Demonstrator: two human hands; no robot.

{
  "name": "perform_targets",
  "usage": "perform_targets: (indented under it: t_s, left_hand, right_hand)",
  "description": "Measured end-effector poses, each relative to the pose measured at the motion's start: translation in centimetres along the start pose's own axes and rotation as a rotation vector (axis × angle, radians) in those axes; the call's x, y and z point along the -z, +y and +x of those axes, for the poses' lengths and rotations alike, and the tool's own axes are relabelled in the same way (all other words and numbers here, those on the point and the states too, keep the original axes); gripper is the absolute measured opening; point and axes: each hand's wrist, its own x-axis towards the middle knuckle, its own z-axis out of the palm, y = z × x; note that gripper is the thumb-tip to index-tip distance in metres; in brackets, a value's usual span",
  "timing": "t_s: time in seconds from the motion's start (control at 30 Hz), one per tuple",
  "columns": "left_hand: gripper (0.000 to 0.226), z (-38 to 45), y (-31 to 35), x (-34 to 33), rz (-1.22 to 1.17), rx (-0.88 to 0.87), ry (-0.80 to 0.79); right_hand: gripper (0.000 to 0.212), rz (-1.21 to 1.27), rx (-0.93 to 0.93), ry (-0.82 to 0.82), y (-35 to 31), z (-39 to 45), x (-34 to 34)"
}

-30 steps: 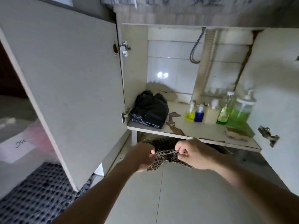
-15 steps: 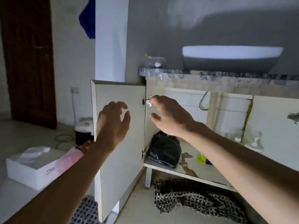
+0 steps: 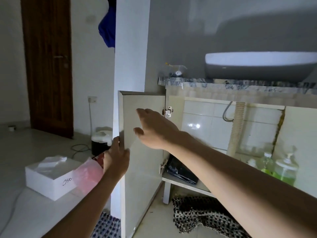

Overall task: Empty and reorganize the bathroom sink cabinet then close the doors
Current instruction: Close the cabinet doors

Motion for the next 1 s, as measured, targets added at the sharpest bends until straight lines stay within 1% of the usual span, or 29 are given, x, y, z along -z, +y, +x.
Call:
perform_targets:
  t_s: [0.1,0.2,0.27,0.4,0.47,0.53,0.6,0.73,0.8,0.87,1.0]
  left_hand:
    - [0.039,-2.0,0.9,-1.3,-0.087,-0.156,-0.013]
    - [0.04,-4.2,2.6,-3.0,-0.162,-0.305,-0.091]
    - [0.044,-5.3,4.3,-4.3,-0.191,-0.338,-0.133]
    - [0.068,-7.4,7.8,-7.2,-0.171,-0.392,-0.209]
    - [0.074,-8.3,9.4,-8.8,-0.161,-0.403,-0.283]
    - [0.078,-8.7,10.8,-10.9,-0.117,-0.426,-0.334]
    - [0.08,-8.9,12.0,-13.4,-0.071,-0.461,-0.355]
    - [0.078,-9.2,14.3,-19.0,-0.014,-0.465,-0.371]
    - [0.075,-9.4,14.8,-21.5,0.045,-0.55,-0.341]
    - [0.072,-9.6,14.9,-23.7,0.057,-0.611,-0.349]
    - [0.085,-9.4,13.8,-27.1,0.153,-0.636,-0.439]
  right_hand:
    - [0.047,0.031,-0.052,-0.004,1.0,-0.5,0.1]
    - [0.05,0.098,-0.131,-0.012,2.2,-1.5,-0.2]
    - [0.053,0.137,-0.202,0.014,3.4,-2.3,-0.2]
    - [0.045,0.162,-0.335,0.091,7.2,-4.1,0.4]
    - [0.039,0.158,-0.397,0.135,9.4,-5.4,0.9]
    - [0.034,0.185,-0.419,0.179,11.6,-6.9,1.4]
    - [0.028,0.205,-0.432,0.222,14.1,-8.4,1.7]
    - [0.021,0.236,-0.47,0.328,19.7,-10.1,1.7]
    - [0.028,0.285,-0.498,0.365,22.2,-10.5,1.7]
    - [0.032,0.322,-0.528,0.376,24.5,-10.7,1.8]
    - [0.029,0.329,-0.583,0.387,28.8,-10.1,1.6]
